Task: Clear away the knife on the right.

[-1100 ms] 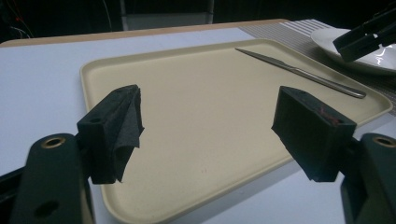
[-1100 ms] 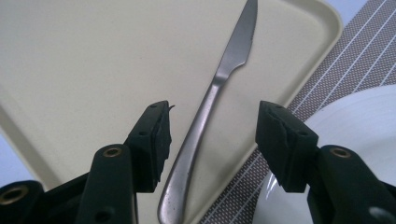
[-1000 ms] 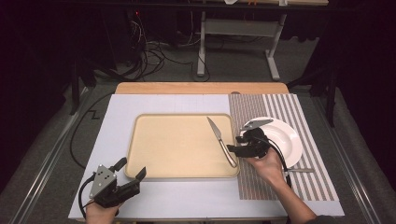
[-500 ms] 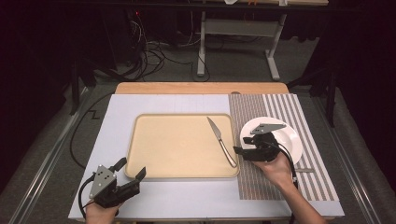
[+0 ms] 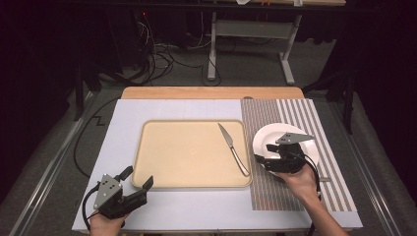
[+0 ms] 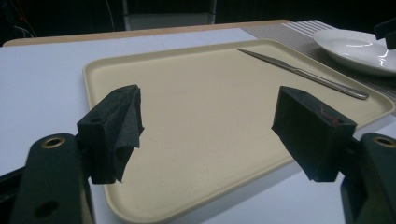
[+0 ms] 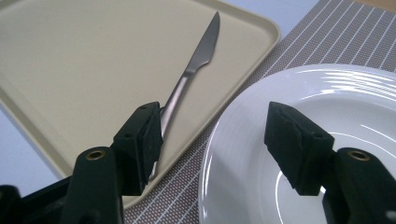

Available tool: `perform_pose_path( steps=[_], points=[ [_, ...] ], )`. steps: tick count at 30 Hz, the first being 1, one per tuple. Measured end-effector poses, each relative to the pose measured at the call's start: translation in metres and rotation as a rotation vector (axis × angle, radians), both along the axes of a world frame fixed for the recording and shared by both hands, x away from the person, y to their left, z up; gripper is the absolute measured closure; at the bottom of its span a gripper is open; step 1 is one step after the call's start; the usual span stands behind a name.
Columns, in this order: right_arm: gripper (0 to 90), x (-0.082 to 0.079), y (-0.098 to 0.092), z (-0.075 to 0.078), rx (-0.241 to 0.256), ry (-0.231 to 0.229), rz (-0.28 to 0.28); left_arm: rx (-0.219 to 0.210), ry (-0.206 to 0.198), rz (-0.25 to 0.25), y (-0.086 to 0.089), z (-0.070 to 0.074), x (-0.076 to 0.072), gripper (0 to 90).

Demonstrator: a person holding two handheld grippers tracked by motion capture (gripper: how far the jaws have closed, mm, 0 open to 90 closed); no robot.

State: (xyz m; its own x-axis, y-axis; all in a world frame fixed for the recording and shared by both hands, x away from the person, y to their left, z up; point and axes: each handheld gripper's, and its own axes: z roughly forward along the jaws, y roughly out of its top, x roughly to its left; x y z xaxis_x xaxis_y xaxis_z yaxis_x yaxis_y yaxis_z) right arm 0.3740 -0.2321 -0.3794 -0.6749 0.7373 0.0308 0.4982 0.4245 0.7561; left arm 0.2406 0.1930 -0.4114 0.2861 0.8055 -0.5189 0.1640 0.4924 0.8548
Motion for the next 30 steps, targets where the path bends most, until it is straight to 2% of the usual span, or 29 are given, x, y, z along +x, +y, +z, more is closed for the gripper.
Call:
perform_pose_path(
  steps=[7,14,18,30],
  points=[
    [36.1,-0.007,-0.014,0.002,0.031,-0.031,-0.019,0.0,0.0,0.003,0.0,0.0,0.0,25.0],
    [35.8,-0.012,-0.03,0.002,0.06,-0.044,-0.05,0.001,0.0,0.003,0.0,0.0,0.0,24.9],
    [35.8,-0.014,-0.036,0.002,0.065,-0.042,-0.05,0.002,0.0,0.002,0.0,0.0,0.0,24.9],
    [33.2,-0.026,-0.055,0.001,0.096,-0.09,-0.068,0.0,-0.001,0.002,0.0,0.0,0.0,24.9]
  ],
)
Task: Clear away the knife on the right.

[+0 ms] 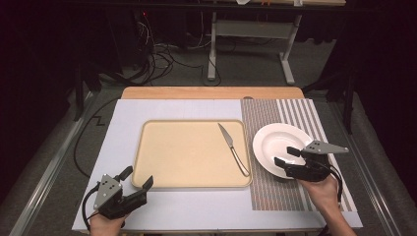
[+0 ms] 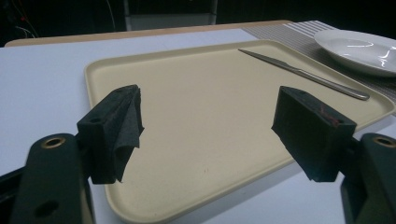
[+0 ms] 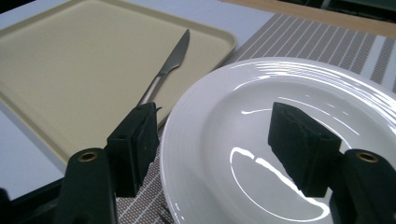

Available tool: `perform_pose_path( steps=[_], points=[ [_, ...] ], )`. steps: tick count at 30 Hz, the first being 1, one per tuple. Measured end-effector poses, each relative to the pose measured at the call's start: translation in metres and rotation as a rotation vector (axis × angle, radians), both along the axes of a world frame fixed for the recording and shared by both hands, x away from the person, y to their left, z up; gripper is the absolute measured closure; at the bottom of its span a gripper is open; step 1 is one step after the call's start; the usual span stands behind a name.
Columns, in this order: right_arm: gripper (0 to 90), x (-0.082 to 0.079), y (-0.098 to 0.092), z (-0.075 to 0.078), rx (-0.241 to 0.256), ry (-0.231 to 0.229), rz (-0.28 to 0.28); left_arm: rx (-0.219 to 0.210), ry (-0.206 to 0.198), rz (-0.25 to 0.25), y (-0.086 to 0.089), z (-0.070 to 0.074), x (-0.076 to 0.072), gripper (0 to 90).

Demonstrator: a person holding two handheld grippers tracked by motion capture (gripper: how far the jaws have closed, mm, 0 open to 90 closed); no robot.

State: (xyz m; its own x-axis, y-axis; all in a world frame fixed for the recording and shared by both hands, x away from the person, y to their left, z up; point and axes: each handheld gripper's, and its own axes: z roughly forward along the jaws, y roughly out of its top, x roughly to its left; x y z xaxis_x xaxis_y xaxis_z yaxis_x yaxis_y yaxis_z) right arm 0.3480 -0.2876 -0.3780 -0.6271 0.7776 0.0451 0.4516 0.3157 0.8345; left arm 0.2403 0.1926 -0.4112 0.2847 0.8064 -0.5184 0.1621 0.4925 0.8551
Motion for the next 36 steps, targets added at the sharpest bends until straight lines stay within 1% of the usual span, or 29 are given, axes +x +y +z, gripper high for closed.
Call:
perform_pose_path(
  steps=[1,2,3,4,5,9,11,12,14,15,20,21,27,30,31,32,36],
  points=[
    [32.7,-0.003,-0.004,0.0,0.007,-0.013,-0.01,-0.003,-0.001,-0.001,0.0,0.0,0.0,24.9],
    [32.7,-0.003,-0.004,0.0,0.007,-0.013,-0.01,-0.003,-0.001,-0.001,0.0,0.0,0.0,25.0],
    [32.5,-0.006,-0.01,0.0,0.018,-0.025,-0.024,-0.003,0.001,-0.003,0.0,0.0,0.0,24.9],
    [32.5,-0.006,-0.01,0.0,0.018,-0.025,-0.024,-0.003,0.001,-0.003,0.0,0.0,0.0,24.9],
    [32.1,-0.008,-0.016,-0.001,0.029,-0.033,-0.035,0.0,0.0,-0.005,0.0,0.0,0.001,24.9],
    [31.3,-0.013,-0.026,-0.003,0.062,-0.041,-0.057,-0.001,0.0,-0.007,0.0,0.0,0.001,24.9],
    [30.9,-0.014,-0.029,-0.003,0.065,-0.044,-0.061,-0.002,0.001,-0.007,0.0,0.0,0.001,24.9],
    [30.6,-0.017,-0.032,-0.004,0.071,-0.055,-0.07,-0.007,0.001,-0.006,0.0,0.0,0.001,24.9],
    [30.5,-0.018,-0.034,-0.005,0.074,-0.059,-0.072,-0.009,0.001,-0.005,0.001,0.0,0.001,24.9],
    [30.2,-0.02,-0.038,-0.008,0.088,-0.067,-0.08,-0.013,0.001,-0.004,0.001,0.0,0.001,24.9],
    [29.8,-0.024,-0.044,-0.013,0.111,-0.074,-0.093,-0.013,0.003,-0.005,0.001,0.0,0.001,24.9],
    [29.7,-0.026,-0.048,-0.014,0.124,-0.079,-0.094,-0.015,0.002,-0.005,0.001,0.0,0.0,24.9],
    [29.4,-0.031,-0.053,-0.018,0.139,-0.091,-0.105,-0.02,0.001,-0.005,0.002,0.001,0.0,24.9],
    [29.3,-0.037,-0.061,-0.021,0.16,-0.095,-0.126,-0.024,0.0,-0.005,0.002,0.001,0.0,24.9],
    [29.3,-0.037,-0.061,-0.021,0.16,-0.095,-0.126,-0.024,0.0,-0.005,0.002,0.001,0.0,24.9],
    [29.2,-0.04,-0.065,-0.023,0.172,-0.094,-0.138,-0.023,0.001,-0.007,0.002,0.001,0.0,24.9],
    [29.2,-0.043,-0.07,-0.025,0.17,-0.089,-0.146,-0.017,0.0,-0.01,0.001,0.001,0.0,24.9]
  ],
)
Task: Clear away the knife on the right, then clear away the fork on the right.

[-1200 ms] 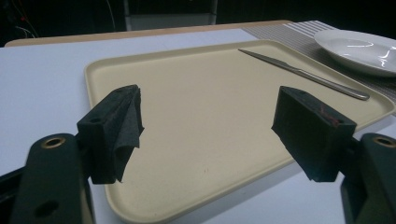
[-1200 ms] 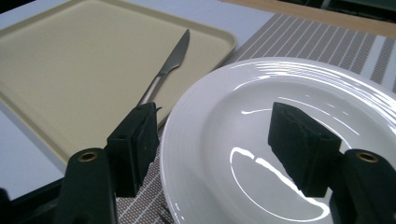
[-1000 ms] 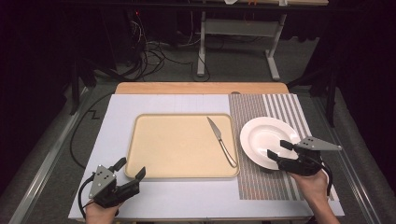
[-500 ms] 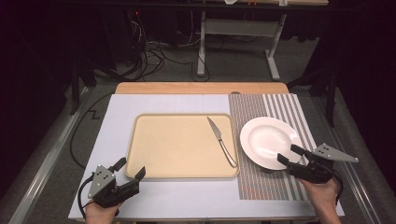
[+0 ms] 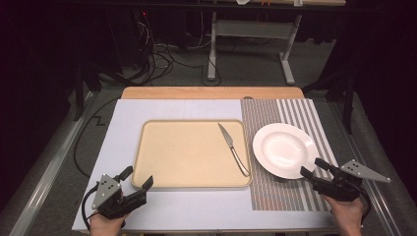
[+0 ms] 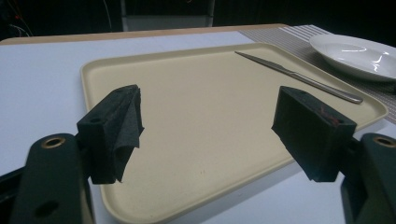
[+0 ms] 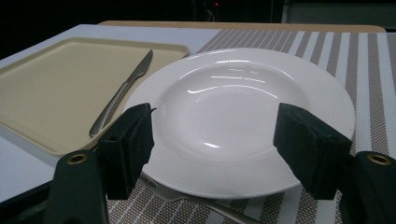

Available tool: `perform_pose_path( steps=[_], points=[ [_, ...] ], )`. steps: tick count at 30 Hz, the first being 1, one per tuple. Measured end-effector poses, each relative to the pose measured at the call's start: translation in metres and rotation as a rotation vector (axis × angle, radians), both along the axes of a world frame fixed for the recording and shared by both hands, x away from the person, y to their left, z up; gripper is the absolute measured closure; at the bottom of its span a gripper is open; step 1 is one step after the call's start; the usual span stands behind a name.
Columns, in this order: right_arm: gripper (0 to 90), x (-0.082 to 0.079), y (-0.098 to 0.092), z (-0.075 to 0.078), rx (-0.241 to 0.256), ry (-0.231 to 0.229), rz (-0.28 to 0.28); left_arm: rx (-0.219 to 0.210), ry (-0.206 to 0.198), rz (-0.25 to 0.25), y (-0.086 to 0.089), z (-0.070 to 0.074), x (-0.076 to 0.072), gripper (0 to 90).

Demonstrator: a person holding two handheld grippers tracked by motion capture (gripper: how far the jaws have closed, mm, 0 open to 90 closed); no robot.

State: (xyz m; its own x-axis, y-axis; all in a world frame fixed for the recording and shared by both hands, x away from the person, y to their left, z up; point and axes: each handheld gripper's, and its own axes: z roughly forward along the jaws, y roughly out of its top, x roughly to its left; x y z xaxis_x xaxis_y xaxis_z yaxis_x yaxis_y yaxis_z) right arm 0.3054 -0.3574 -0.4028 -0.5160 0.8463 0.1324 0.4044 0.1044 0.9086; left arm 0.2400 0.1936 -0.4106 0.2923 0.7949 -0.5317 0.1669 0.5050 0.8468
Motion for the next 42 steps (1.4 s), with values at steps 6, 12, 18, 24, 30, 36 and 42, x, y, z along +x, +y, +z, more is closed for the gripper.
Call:
perform_pose_path(
  steps=[6,12,18,24,30,36,42],
  points=[
    [30.1,-0.001,-0.002,0.0,-0.018,0.021,-0.012,-0.008,-0.002,0.005,0.001,0.001,-0.001,24.9],
    [31.4,0.001,0.001,0.001,-0.061,0.078,-0.007,-0.005,0.0,0.005,0.001,0.0,0.0,24.9],
    [31.7,0.002,0.0,0.008,-0.101,0.123,0.008,0.011,-0.003,0.002,-0.002,0.0,0.0,24.9],
    [32.2,0.003,0.0,0.013,-0.158,0.159,0.014,0.01,-0.004,0.006,-0.001,0.001,0.0,24.9],
    [33.5,0.003,-0.003,0.017,-0.193,0.189,0.037,0.01,-0.006,0.014,-0.001,0.001,0.0,24.9],
    [34.9,0.006,-0.001,0.016,-0.279,0.235,0.041,0.016,-0.003,0.009,-0.002,0.0,0.0,24.9],
    [36.6,0.008,-0.002,0.015,-0.286,0.297,0.053,0.02,-0.002,0.002,-0.002,0.0,0.0,24.9]
  ],
)
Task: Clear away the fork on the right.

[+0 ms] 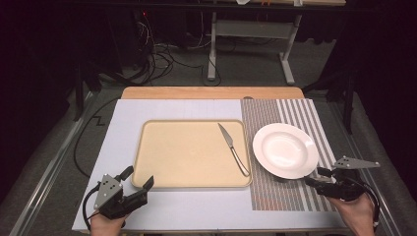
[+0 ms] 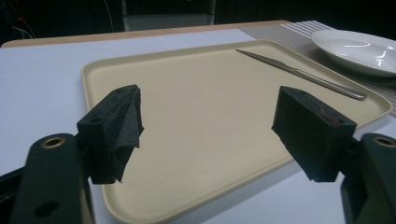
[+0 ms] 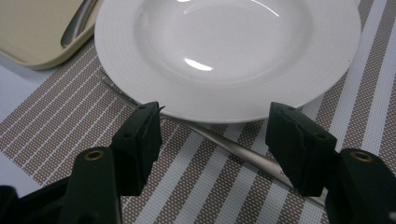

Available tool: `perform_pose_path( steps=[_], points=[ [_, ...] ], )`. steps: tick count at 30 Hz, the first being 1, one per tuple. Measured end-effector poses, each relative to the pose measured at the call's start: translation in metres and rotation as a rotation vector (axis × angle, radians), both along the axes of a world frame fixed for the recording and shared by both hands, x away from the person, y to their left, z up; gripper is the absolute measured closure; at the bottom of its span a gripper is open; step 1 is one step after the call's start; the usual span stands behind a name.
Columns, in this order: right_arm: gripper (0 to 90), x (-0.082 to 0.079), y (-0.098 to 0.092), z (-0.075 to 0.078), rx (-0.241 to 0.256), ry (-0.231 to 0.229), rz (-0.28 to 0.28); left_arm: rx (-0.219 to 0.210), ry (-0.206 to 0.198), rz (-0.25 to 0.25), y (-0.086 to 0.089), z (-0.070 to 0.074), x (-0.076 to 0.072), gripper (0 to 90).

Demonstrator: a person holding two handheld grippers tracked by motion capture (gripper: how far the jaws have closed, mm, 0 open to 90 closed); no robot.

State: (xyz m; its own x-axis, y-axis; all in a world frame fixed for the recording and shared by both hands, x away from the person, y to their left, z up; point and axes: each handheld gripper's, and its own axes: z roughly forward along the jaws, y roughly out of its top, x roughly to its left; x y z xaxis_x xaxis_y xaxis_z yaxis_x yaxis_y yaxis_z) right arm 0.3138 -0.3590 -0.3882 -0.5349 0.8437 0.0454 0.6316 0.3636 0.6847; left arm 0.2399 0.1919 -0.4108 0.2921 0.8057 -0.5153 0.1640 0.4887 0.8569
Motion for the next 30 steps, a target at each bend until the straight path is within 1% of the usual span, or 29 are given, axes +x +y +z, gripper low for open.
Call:
perform_pose_path(
  steps=[2,3,4,5,6,8,12,13,14,15,18,26,28,30],
  points=[
    [36.8,0.001,0.0,0.0,-0.005,0.008,-0.001,-0.001,-0.001,0.001,0.0,0.0,0.0,24.9],
    [36.8,0.002,0.0,-0.001,-0.02,0.03,-0.002,-0.004,-0.003,0.002,0.0,0.0,0.0,24.9],
    [36.8,0.002,0.0,-0.002,-0.032,0.033,-0.003,-0.003,-0.002,0.002,0.0,0.0,0.0,24.9],
    [36.8,0.002,0.0,-0.002,-0.032,0.033,-0.003,-0.003,-0.002,0.002,0.0,0.0,0.0,24.9],
    [37.0,0.004,0.0,-0.003,-0.063,0.051,-0.003,-0.002,-0.001,0.001,0.0,0.0,0.0,24.9],
    [37.5,0.006,0.001,-0.005,-0.093,0.071,-0.005,0.001,0.001,-0.002,-0.001,0.0,0.0,24.9],
    [40.4,0.009,0.001,-0.008,-0.112,0.11,0.004,0.0,0.0,-0.001,0.0,0.0,0.0,24.9],
    [40.4,0.009,0.001,-0.008,-0.112,0.11,0.004,0.001,0.0,-0.001,0.0,0.0,0.0,24.9],
    [40.7,0.01,0.002,-0.009,-0.123,0.11,0.004,0.002,0.0,-0.001,0.0,0.0,0.0,24.9],
    [41.1,0.012,0.003,-0.01,-0.145,0.117,0.007,0.002,0.001,-0.001,0.0,0.0,0.0,24.9],
    [41.6,0.016,0.004,-0.012,-0.168,0.132,0.014,0.001,0.002,0.0,-0.001,0.0,0.0,24.9],
    [43.1,0.026,0.009,-0.017,-0.201,0.159,0.024,0.007,0.005,-0.001,-0.001,-0.001,0.001,24.9],
    [43.2,0.028,0.009,-0.019,-0.205,0.171,0.031,0.006,0.005,-0.002,-0.001,-0.001,0.001,24.9],
    [43.4,0.029,0.009,-0.021,-0.202,0.169,0.03,0.004,0.005,-0.004,-0.001,-0.001,0.001,24.9]
  ],
)
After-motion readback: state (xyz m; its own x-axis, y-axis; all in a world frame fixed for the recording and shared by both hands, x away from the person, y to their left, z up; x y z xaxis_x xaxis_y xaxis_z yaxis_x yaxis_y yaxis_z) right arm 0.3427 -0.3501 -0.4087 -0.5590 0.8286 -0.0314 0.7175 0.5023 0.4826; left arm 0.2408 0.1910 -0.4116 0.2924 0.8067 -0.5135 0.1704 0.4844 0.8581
